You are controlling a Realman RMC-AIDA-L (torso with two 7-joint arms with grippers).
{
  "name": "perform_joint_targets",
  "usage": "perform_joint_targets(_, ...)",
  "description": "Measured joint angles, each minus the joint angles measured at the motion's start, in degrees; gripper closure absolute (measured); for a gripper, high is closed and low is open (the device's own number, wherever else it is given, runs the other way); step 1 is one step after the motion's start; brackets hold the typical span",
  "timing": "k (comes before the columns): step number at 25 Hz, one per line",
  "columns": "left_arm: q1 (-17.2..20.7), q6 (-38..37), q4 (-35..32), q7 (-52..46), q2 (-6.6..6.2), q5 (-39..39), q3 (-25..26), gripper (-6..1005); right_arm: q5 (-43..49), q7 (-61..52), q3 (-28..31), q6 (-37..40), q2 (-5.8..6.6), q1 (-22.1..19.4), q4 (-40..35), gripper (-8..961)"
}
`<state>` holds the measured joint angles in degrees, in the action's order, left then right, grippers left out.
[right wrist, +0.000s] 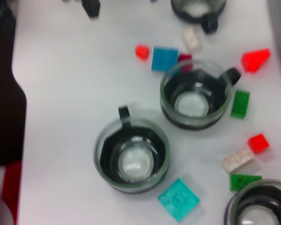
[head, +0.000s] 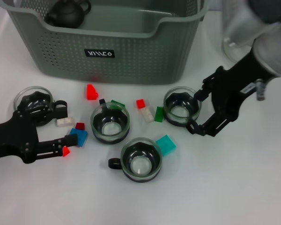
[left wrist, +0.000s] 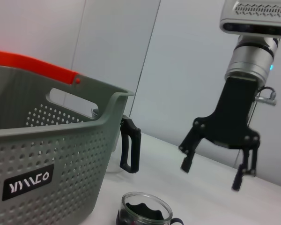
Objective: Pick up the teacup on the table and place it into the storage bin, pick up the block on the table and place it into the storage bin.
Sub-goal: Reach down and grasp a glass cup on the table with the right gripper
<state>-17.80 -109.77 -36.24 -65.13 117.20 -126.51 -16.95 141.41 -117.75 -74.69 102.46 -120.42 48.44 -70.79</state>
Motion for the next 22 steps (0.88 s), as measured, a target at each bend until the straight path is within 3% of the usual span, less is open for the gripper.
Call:
perform_joint_targets(11, -0.24, -0.01, 0.22, 0.01, -0.04, 0.11, 0.15, 212, 4.25, -5.4, -20.58, -12.42, -0.48, 3.28, 1.1, 128)
perform_joint_targets(16, -0.23, 0.0, 0.4, 0.01, -0.05, 0.13, 0.24, 213, 1.73, -6.34, -22.59, -18.37, -0.51, 5.54, 8.67, 252)
perform_joint_targets(22, -0.21, 0.36, 0.54, 0.01, -0.05, 0.13, 0.26, 214, -0.32, -6.91, -23.68, -22.06, -0.52, 9.29, 18.65, 245)
